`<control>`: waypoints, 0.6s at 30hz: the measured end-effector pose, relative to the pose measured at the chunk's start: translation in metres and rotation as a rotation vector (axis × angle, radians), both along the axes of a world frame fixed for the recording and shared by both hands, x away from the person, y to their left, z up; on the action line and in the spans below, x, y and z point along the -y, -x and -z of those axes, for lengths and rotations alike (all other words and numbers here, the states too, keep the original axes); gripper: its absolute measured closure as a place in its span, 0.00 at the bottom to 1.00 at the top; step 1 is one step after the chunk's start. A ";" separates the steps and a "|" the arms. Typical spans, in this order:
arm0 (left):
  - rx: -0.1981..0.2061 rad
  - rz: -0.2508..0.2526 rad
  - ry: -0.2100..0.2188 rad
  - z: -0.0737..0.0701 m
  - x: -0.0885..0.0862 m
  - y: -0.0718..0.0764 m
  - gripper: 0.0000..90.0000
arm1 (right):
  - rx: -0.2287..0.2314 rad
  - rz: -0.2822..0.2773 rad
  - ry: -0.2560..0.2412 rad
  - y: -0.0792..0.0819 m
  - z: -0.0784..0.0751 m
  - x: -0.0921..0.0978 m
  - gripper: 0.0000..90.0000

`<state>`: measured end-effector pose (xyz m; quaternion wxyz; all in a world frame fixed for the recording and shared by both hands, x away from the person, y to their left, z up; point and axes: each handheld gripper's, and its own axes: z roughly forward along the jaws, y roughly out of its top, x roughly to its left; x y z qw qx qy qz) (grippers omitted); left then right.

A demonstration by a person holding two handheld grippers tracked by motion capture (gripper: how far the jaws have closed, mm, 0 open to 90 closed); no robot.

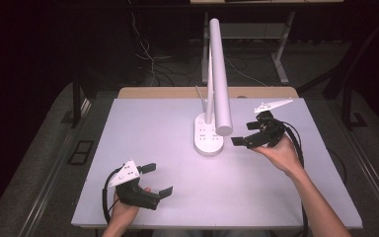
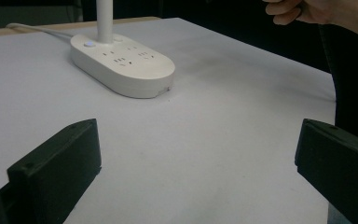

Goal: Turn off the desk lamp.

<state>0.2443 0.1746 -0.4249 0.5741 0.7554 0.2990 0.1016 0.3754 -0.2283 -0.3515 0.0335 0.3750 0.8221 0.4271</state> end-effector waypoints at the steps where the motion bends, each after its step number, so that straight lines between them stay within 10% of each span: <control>1: 0.000 0.000 0.000 0.000 0.000 0.000 0.00 | 0.002 -0.004 -0.001 -0.002 0.001 -0.001 0.01; 18: 0.002 0.002 0.002 -0.001 -0.002 0.000 0.00 | -0.030 0.004 -0.008 -0.039 0.011 -0.013 0.01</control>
